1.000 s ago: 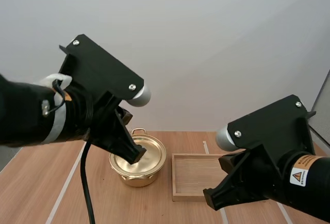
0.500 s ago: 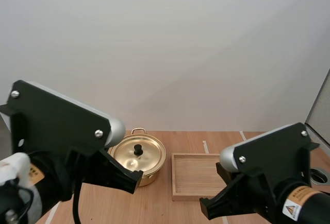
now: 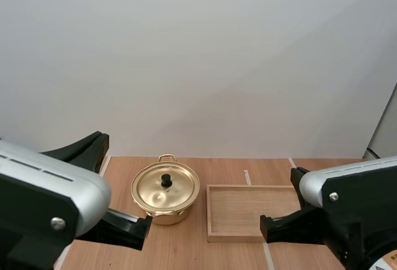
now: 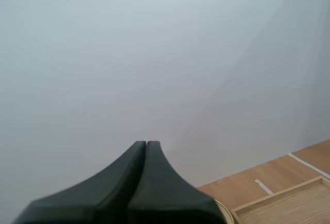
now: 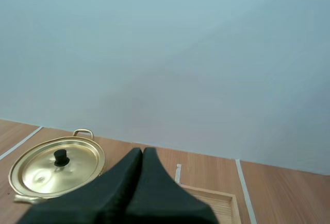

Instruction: Open the lid, put the grape in the pot, and close it

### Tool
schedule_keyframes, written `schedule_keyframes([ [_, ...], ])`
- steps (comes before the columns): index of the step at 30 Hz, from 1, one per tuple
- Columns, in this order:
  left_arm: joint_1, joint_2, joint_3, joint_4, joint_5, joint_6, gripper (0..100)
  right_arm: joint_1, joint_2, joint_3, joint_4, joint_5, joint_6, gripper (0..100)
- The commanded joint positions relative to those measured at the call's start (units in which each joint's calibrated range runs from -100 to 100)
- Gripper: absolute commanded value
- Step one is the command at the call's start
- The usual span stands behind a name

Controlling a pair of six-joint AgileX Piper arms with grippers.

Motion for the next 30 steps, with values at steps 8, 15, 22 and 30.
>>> schedule_keyframes([
  [8, -0.88, -0.27, 15.37, 3.22, -16.97, -0.86, 0, -0.86, -0.33, 0.56, 0.12, -3.25, 0.07, 0],
  [15, -0.88, -0.27, 26.28, 3.22, -34.63, -0.86, 0, -0.86, -0.33, 9.4, 0.15, -29.86, 0.07, 0],
  [22, -0.62, -3.17, 35.0, 3.22, -37.58, -2.52, 0, -0.92, -0.33, 22.75, 0.15, -38.21, 0.07, 0],
  [30, -0.46, -3.17, 46.19, 3.22, -49.66, -8.85, 0, -2.1, -0.33, 34.93, 0.15, -45.12, 0.07, 0],
])
